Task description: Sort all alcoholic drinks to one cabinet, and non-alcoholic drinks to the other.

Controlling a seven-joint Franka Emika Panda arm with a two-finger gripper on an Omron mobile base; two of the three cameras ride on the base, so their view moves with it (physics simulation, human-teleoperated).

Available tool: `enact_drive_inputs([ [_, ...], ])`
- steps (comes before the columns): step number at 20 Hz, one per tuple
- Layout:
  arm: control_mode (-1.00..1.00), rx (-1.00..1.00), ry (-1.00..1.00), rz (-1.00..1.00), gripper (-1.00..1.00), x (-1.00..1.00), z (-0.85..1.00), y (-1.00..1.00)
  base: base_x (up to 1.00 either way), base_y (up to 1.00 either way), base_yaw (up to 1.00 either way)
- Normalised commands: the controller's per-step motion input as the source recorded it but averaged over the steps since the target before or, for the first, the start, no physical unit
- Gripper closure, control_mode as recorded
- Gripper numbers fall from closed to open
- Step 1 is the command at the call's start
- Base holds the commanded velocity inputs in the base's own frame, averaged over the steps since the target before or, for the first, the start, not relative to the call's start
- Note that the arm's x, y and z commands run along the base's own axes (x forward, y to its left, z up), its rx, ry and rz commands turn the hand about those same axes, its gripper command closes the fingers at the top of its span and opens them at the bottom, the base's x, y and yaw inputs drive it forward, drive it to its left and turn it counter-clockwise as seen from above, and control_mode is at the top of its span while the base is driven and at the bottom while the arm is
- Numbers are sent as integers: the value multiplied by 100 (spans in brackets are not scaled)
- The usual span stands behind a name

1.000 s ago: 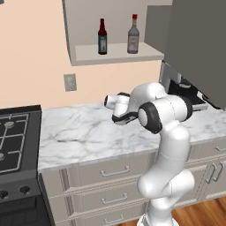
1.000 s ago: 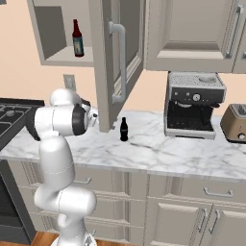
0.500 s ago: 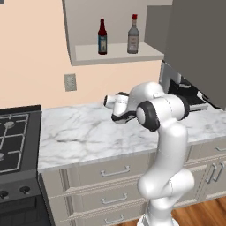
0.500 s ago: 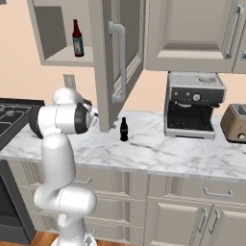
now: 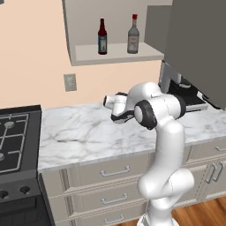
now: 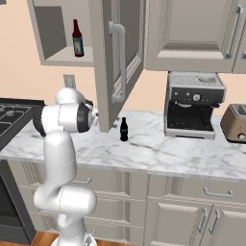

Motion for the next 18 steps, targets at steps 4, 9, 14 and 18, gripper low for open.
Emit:
enact_drive_inputs([
  [4,-100,-1,0,-1,-100,5,-12,-1,0,0,0],
  [9,-100,-2,1,-2,-100,12,-17,-4,0,0,0],
  [14,-100,-2,0,-2,-100,0,-6,-16,0,0,0],
  [18,-100,-2,0,-3,-100,0,-5,-20,0,0,0],
])
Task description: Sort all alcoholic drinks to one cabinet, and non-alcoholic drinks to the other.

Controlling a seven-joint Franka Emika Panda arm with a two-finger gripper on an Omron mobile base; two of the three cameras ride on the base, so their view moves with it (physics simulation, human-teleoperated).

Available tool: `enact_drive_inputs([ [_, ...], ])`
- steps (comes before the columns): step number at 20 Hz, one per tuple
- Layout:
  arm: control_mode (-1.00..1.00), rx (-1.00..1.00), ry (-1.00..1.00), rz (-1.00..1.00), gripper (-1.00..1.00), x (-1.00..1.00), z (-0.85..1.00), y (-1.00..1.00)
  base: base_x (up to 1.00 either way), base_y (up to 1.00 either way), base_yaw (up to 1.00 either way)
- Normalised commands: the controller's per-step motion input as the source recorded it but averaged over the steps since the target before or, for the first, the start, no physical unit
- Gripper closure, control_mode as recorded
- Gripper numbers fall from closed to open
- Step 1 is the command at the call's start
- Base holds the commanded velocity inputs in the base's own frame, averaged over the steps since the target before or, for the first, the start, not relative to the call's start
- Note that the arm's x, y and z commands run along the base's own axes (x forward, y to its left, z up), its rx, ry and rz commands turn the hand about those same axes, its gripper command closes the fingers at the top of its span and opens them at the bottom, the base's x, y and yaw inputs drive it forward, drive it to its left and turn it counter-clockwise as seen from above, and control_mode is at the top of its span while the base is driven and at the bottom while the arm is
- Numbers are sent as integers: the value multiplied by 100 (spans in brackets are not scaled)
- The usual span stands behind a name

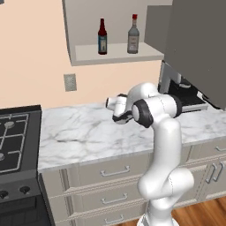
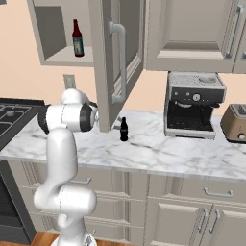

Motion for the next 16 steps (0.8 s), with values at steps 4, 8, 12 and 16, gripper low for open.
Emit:
enact_drive_inputs([
  [4,-100,-3,0,-4,-100,0,-5,-21,0,0,0],
  [8,-100,-3,0,-3,-100,0,-9,-16,0,0,0],
  [12,-100,-3,1,-1,100,0,-16,-3,0,0,0],
  [16,-100,-2,2,0,100,0,-4,0,0,0,0],
])
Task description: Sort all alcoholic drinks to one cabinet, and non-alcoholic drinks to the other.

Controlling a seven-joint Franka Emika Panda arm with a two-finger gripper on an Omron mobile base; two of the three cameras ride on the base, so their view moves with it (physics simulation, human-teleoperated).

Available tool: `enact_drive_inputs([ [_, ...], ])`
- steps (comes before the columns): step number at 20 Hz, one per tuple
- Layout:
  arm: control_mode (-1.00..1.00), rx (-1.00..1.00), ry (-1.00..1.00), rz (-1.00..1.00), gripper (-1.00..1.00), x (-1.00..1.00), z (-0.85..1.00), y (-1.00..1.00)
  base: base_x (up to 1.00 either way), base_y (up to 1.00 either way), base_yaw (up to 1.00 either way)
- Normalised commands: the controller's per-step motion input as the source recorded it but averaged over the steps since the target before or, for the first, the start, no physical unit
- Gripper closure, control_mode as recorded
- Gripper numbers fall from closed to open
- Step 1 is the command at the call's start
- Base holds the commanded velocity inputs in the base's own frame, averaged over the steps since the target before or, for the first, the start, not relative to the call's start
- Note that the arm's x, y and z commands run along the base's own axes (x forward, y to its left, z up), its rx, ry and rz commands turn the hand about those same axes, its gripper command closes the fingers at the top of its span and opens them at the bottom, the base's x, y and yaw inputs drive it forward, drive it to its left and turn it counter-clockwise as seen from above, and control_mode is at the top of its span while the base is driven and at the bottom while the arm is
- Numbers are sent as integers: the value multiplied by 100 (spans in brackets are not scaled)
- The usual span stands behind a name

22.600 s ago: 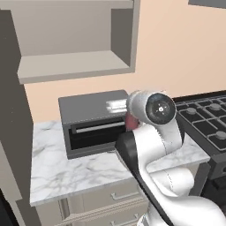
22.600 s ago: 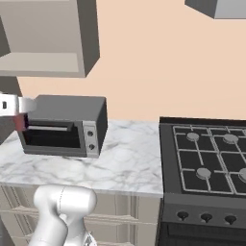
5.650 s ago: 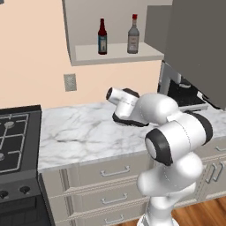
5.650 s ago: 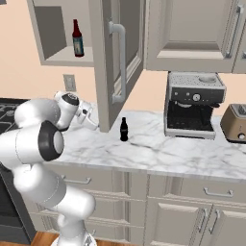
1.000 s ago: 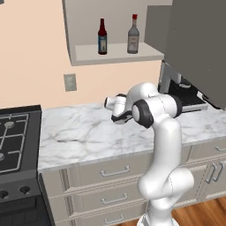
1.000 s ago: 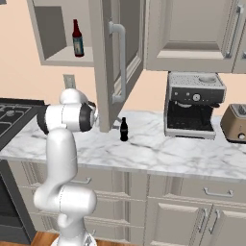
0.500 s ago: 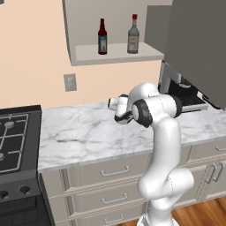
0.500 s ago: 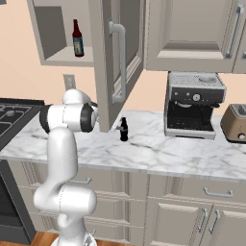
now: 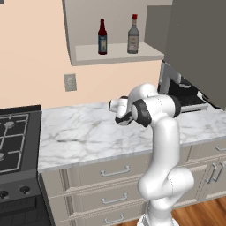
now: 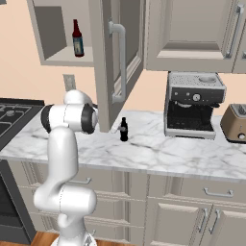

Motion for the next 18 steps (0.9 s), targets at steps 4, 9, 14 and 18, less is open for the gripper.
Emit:
enact_drive_inputs([
  [4,-100,0,0,0,100,-24,14,-4,0,0,0],
  [9,-100,0,-6,1,100,-68,49,0,0,0,0],
  [14,-100,0,-11,7,100,-72,73,0,0,0,0],
  [18,-100,0,-13,14,100,-72,76,3,0,0,0],
])
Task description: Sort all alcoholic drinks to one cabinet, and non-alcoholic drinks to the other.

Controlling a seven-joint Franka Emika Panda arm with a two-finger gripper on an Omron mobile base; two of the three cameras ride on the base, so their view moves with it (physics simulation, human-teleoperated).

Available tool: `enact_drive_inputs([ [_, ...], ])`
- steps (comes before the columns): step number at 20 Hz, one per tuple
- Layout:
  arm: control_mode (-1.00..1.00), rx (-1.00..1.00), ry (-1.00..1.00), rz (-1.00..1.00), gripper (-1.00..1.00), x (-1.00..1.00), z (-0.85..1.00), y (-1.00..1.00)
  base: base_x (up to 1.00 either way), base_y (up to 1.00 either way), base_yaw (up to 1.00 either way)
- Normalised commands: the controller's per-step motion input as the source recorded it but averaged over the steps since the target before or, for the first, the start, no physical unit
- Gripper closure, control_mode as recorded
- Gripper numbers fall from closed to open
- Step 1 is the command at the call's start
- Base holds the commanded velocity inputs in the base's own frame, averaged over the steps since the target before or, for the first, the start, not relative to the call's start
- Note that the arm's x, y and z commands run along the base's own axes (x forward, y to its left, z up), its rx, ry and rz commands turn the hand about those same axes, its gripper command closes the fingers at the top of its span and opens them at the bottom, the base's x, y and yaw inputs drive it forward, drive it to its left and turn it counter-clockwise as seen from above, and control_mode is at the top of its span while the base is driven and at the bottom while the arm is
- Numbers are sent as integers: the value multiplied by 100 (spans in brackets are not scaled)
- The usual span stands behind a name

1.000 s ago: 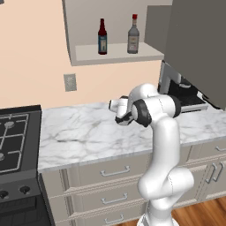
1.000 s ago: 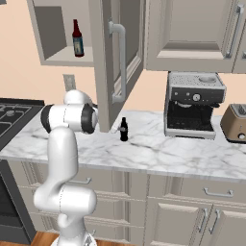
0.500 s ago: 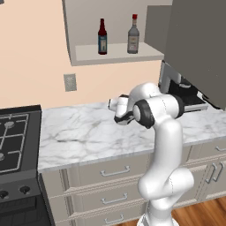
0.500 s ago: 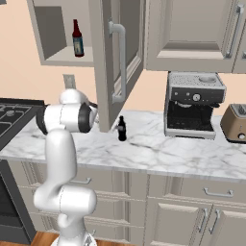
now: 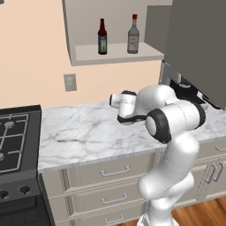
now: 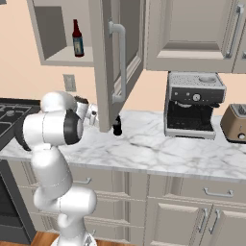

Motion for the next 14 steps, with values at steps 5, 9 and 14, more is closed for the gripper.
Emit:
enact_drive_inputs([
  [5,-100,1,-8,19,100,-82,58,11,0,0,0],
  [9,-100,4,-2,27,100,-86,49,25,0,0,0],
  [14,-100,6,0,34,100,-78,52,34,0,0,0],
])
